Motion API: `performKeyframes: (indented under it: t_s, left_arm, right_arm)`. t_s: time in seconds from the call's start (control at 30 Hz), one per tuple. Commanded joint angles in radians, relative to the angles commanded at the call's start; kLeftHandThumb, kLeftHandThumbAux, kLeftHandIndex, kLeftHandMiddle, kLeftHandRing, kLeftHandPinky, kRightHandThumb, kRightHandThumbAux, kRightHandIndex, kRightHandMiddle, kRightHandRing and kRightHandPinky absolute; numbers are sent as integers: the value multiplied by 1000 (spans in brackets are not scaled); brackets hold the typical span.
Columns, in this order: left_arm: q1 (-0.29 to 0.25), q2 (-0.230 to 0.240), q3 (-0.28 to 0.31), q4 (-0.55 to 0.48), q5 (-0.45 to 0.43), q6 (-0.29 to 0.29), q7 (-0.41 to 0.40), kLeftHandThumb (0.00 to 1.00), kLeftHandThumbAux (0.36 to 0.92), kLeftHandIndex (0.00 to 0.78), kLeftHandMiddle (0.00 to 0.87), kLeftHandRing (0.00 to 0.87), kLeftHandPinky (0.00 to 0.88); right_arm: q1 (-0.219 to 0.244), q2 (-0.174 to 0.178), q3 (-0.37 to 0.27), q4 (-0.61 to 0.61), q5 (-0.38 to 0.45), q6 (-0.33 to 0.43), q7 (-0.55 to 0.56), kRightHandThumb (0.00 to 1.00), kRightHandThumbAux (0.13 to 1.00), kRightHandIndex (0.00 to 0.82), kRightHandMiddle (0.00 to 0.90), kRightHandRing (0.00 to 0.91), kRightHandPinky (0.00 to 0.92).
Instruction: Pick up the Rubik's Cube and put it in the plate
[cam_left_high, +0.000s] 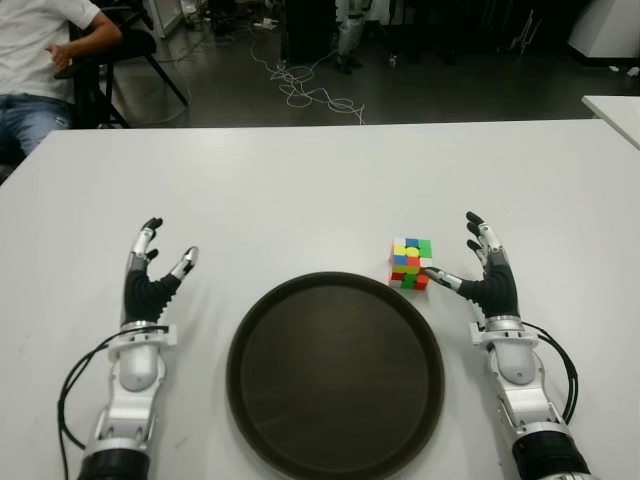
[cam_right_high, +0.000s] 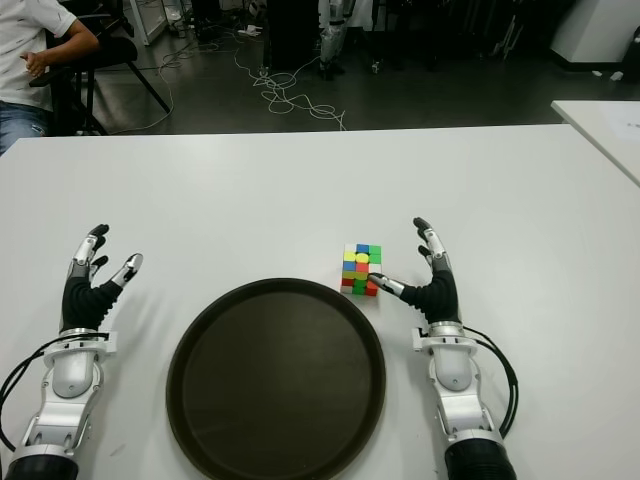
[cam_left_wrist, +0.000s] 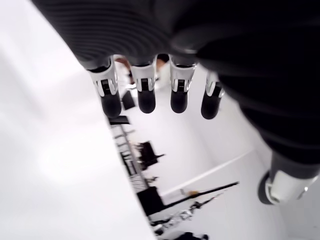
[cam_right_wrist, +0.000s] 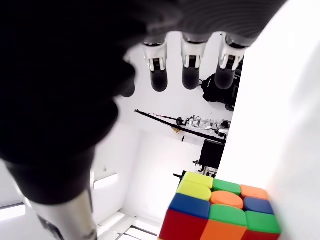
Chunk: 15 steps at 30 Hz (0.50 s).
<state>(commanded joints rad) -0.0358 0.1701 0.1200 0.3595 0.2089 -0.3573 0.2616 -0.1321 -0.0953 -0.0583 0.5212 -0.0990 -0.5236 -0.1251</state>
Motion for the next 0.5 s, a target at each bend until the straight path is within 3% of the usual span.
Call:
performKeyframes:
  t_s: [0.27,0.5]
  left_arm:
    - [-10,-3,1,27,20,-2,26,0,543,0,0,0,11]
    - [-26,-8,19,55,-29,16,5,0,545,0,0,0,3]
  right_arm:
    - [-1,-6,3,-3,-12,-3,-4,0,838,0,0,0,0]
    - [-3,1,1,6,-15,-9,-18,0,830,0,0,0,0]
